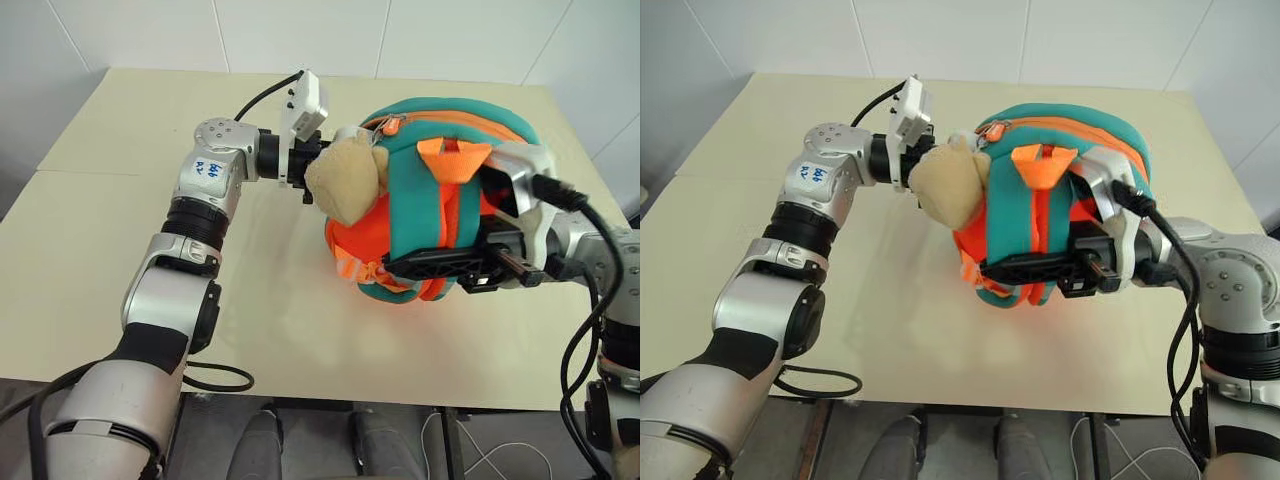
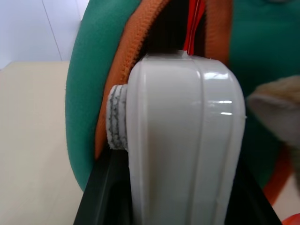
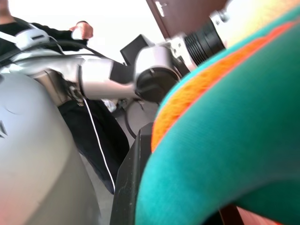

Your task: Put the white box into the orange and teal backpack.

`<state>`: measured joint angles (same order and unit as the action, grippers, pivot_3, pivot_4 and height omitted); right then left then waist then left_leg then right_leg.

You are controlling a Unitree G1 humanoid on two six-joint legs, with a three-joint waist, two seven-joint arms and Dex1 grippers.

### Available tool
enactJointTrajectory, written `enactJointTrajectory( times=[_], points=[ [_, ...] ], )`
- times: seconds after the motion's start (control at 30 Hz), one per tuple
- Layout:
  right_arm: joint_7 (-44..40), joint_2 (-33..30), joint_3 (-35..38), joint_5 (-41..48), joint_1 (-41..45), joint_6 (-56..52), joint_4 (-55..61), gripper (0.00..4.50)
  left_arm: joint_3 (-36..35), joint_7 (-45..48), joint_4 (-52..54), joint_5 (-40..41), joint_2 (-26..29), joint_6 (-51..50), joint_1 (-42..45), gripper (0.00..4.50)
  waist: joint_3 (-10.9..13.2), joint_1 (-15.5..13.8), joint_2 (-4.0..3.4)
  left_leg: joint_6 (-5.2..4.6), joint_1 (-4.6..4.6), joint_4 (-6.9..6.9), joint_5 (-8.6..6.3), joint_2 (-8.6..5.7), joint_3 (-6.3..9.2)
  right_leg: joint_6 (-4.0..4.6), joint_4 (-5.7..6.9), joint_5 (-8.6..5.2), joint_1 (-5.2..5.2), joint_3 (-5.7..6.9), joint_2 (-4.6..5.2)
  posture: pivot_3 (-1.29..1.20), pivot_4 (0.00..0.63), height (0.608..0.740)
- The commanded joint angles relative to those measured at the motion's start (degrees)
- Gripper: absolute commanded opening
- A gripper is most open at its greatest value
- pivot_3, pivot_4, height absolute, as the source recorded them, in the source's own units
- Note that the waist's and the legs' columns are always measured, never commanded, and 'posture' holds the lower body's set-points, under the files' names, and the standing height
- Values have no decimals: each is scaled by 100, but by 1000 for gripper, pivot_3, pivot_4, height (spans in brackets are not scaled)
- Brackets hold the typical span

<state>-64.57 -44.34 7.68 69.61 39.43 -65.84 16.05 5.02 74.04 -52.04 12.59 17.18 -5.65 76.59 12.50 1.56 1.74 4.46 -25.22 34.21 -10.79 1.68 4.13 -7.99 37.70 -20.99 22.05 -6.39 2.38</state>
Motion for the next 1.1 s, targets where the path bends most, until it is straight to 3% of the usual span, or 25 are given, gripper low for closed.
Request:
enactJointTrajectory(
  times=[0.03,0.23,0.43,0.57,0.6,0.9,1.1],
  points=[
    [-46,-131,183,483,-1,-133,389,27,-83,-130,-226,-127,-120,275,321,1224,0,-2,0,0,-1,2,0,0,0,0,0,0,0,0,0,0,150,740],
    [-434,-594,16,-36,-571,79,435,27,13,-149,-365,-254,-666,306,270,1224,0,-44,0,-2,-6,10,-1,-3,1,-3,0,-2,-2,1,0,0,150,740],
    [-548,-687,-56,-377,-861,376,499,0,-43,-101,1,-230,-716,163,54,3139,0,15,0,-3,-1,27,-1,-3,0,-4,20,-2,-2,-2,-2,0,150,740],
    [-495,-654,-58,-458,-957,480,566,0,-96,233,394,-121,-433,55,-86,4352,0,14,0,-3,1,38,1,-1,2,-5,30,-1,-4,-2,-5,0,150,740],
    [-464,-635,-40,-474,-976,503,568,0,-118,420,588,-65,-274,19,-173,4475,0,24,0,-3,0,39,1,-1,1,-6,29,-1,-4,-3,-5,0,150,740],
    [-450,-603,-91,-693,-1058,723,433,0,-299,1221,1727,243,1038,-253,-922,4475,-1,10,-2,-2,4,38,1,4,1,-4,25,-2,-9,-3,-6,0,150,740],
    [-535,-576,-217,-896,-985,848,276,0,-586,1360,2899,1006,1373,-924,-1367,4475,-1,1,-2,-3,5,53,1,3,6,-6,27,-1,-22,1,-4,0,150,740]
  ],
)
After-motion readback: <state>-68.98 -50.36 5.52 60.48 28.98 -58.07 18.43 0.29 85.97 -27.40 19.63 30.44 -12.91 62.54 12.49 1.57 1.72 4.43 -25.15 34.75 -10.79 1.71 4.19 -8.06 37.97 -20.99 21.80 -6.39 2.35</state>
